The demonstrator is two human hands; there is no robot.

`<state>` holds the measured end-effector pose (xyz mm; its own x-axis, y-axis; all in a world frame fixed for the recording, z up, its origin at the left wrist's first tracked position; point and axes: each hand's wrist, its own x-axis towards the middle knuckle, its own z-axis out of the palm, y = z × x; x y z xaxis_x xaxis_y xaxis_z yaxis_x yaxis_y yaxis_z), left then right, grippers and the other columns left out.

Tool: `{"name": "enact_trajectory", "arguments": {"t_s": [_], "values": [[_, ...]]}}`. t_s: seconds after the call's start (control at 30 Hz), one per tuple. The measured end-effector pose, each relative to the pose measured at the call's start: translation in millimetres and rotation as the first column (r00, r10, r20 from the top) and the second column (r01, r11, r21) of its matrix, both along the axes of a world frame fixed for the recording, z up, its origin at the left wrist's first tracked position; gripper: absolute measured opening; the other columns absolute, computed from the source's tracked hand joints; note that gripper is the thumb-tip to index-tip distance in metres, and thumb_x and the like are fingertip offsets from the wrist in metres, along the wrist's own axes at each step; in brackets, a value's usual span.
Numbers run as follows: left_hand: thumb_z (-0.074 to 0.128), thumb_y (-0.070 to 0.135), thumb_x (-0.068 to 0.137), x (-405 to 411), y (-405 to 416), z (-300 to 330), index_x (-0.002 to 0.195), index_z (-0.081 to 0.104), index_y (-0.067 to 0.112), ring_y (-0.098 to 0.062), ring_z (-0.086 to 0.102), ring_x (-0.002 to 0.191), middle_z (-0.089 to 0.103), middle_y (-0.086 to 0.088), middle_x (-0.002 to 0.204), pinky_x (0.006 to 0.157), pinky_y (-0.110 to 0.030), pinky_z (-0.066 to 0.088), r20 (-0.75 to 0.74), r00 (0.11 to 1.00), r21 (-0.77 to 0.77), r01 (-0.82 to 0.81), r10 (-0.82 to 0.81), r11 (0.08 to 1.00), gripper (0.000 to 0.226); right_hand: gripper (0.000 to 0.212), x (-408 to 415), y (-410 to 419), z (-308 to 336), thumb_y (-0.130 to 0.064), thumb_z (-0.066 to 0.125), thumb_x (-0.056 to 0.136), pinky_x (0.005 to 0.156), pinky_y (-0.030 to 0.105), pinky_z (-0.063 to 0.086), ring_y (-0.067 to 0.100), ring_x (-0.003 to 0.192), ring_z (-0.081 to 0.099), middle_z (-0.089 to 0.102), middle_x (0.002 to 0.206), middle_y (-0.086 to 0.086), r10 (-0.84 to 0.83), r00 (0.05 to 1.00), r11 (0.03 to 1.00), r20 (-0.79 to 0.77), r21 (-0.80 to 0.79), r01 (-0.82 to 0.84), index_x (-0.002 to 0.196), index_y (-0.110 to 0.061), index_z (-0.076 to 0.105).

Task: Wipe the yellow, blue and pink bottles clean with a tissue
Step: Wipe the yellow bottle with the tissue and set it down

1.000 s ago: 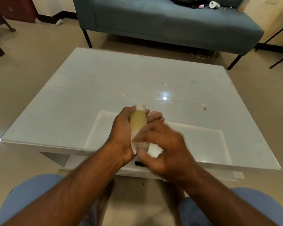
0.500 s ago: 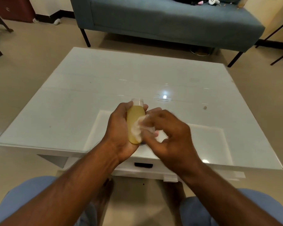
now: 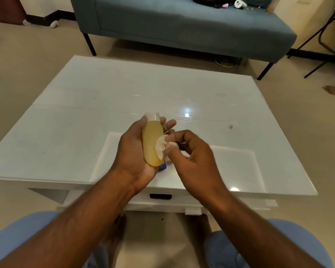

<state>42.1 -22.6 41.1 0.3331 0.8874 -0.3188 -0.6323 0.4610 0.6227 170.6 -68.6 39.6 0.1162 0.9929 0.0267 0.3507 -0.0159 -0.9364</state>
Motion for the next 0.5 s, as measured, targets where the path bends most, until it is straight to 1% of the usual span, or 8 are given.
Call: {"name": "enact_trajectory", "arguments": {"t_s": [0.07, 0.17, 0.27, 0.37, 0.4, 0.43, 0.47, 0.5], "values": [[0.038, 0.045, 0.098, 0, 2, 2, 0.127, 0.061, 0.015, -0.028, 0.053, 0.130, 0.065, -0.009, 0.131, 0.100, -0.046, 0.048, -0.021, 1.000, 0.018, 0.003, -0.002, 1.000, 0.047, 0.012, -2, 0, 0, -0.022, 0.058, 0.104, 0.091, 0.033, 0.062, 0.015, 0.102, 0.071, 0.072, 0.108, -0.003, 0.003, 0.985, 0.984, -0.173, -0.175, -0.034, 0.111, -0.017, 0.067], [0.041, 0.044, 0.096, -2, 3, 7, 0.128, 0.063, 0.019, -0.023, 0.058, 0.117, 0.063, -0.006, 0.133, 0.086, -0.041, 0.055, -0.086, 0.994, 0.047, 0.067, -0.063, 0.997, 0.046, 0.016, 6, 5, 8, -0.013, 0.061, 0.102, 0.084, 0.036, 0.064, 0.022, 0.102, 0.074, 0.073, 0.113, 0.007, -0.041, 0.882, 0.953, -0.470, -0.283, -0.107, 0.114, -0.004, 0.066], [0.039, 0.041, 0.099, -6, 4, 8, 0.131, 0.061, 0.017, -0.021, 0.063, 0.111, 0.063, -0.008, 0.133, 0.089, -0.039, 0.056, -0.141, 0.987, 0.068, 0.094, -0.083, 0.993, 0.045, 0.023, 14, 7, 10, -0.017, 0.068, 0.097, 0.081, 0.031, 0.063, 0.023, 0.102, 0.074, 0.072, 0.116, 0.013, -0.014, 0.840, 0.951, -0.543, -0.267, -0.157, 0.115, -0.003, 0.066], [0.042, 0.035, 0.101, -10, 7, 3, 0.134, 0.057, 0.017, -0.025, 0.064, 0.116, 0.065, -0.009, 0.130, 0.097, -0.043, 0.053, -0.262, 0.965, 0.123, 0.049, -0.015, 0.991, 0.040, 0.019, 24, 12, 9, -0.020, 0.069, 0.094, 0.089, 0.038, 0.063, 0.026, 0.102, 0.073, 0.073, 0.108, 0.011, -0.037, 0.854, 0.964, -0.519, -0.245, -0.108, 0.111, -0.011, 0.068], [0.046, 0.032, 0.101, -12, 8, 0, 0.136, 0.054, 0.022, -0.023, 0.064, 0.115, 0.064, -0.005, 0.130, 0.095, -0.040, 0.054, -0.396, 0.917, 0.195, 0.040, 0.041, 0.980, 0.037, 0.021, 30, 14, 9, -0.021, 0.071, 0.092, 0.092, 0.042, 0.062, 0.026, 0.102, 0.073, 0.073, 0.106, 0.009, -0.046, 0.876, 0.970, -0.481, -0.231, -0.076, 0.111, -0.013, 0.068], [0.049, 0.027, 0.101, -16, 9, -2, 0.139, 0.049, 0.029, -0.017, 0.064, 0.115, 0.061, 0.002, 0.133, 0.092, -0.034, 0.056, -0.568, 0.814, 0.319, 0.078, 0.125, 0.945, 0.038, 0.022, 35, 16, 8, -0.023, 0.072, 0.091, 0.094, 0.045, 0.062, 0.026, 0.102, 0.073, 0.074, 0.105, 0.008, -0.044, 0.903, 0.977, -0.427, -0.207, -0.050, 0.111, -0.014, 0.069], [0.051, 0.023, 0.100, -21, 9, -3, 0.141, 0.043, 0.036, -0.012, 0.061, 0.117, 0.056, 0.008, 0.136, 0.091, -0.028, 0.055, -0.717, 0.655, 0.458, 0.184, 0.239, 0.870, 0.044, 0.023, 40, 16, 8, -0.024, 0.074, 0.091, 0.094, 0.047, 0.061, 0.025, 0.101, 0.073, 0.075, 0.104, 0.006, -0.034, 0.930, 0.983, -0.365, -0.182, -0.036, 0.112, -0.015, 0.070], [0.052, 0.019, 0.099, -27, 9, -5, 0.143, 0.037, 0.040, -0.009, 0.056, 0.120, 0.051, 0.011, 0.139, 0.093, -0.025, 0.052, -0.793, 0.489, 0.555, 0.334, 0.363, 0.762, 0.051, 0.023, 43, 16, 7, -0.025, 0.075, 0.091, 0.094, 0.047, 0.061, 0.025, 0.100, 0.073, 0.075, 0.105, 0.005, -0.014, 0.952, 0.986, -0.305, -0.160, -0.037, 0.112, -0.016, 0.071]]}}
